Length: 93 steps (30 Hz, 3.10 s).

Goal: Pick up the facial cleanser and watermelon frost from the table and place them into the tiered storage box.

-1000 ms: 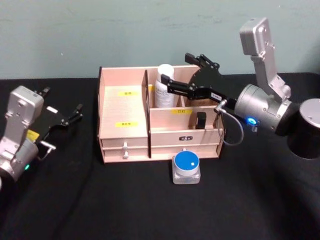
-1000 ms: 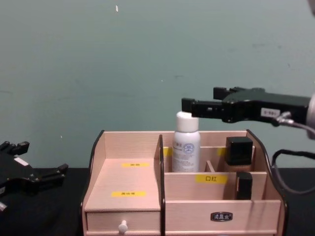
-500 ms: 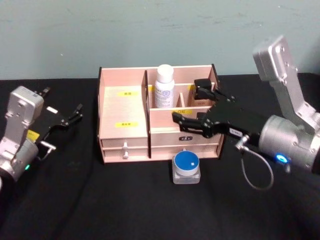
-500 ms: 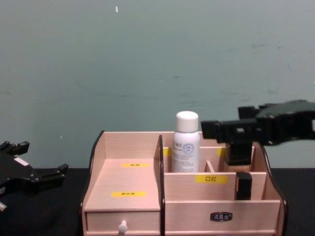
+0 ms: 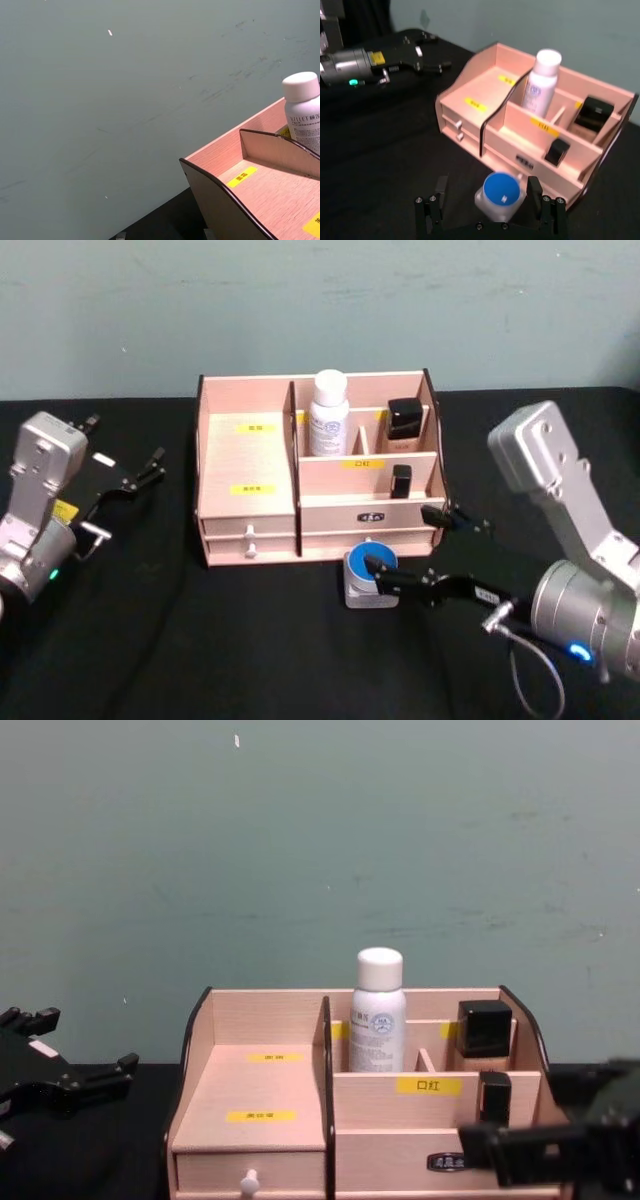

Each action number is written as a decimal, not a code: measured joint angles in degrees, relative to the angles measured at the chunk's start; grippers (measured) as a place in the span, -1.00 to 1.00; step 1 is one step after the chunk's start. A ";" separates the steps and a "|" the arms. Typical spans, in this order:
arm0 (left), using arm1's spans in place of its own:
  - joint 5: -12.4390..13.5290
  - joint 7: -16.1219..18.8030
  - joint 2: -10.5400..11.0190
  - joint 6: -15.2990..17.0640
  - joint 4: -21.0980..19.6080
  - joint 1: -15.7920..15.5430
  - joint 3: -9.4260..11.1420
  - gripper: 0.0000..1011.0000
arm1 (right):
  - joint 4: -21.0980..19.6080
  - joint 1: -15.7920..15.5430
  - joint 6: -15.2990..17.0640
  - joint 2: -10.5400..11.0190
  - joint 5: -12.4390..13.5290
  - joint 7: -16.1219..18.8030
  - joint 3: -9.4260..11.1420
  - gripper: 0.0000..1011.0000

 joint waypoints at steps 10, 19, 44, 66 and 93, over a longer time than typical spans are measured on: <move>0.00 0.00 0.00 0.00 0.00 0.00 0.01 0.98 | -0.45 -4.51 1.52 -1.58 -2.60 -2.83 -0.15 0.98; 0.00 0.00 0.00 0.00 0.00 0.00 0.00 0.98 | 1.95 -5.88 1.31 -2.81 -4.70 -3.51 -0.41 0.98; 0.00 0.00 0.00 0.00 0.00 0.00 0.01 0.98 | 10.47 -0.94 -0.09 -7.69 -8.74 0.31 -2.27 0.98; 0.00 0.00 0.00 0.00 0.00 0.00 0.01 0.98 | 18.04 4.16 -1.47 -12.07 -11.89 3.77 -3.38 0.98; 0.00 0.00 0.00 0.00 0.00 0.00 0.00 0.98 | 21.55 5.36 -1.99 -15.62 -14.93 6.22 -2.57 0.98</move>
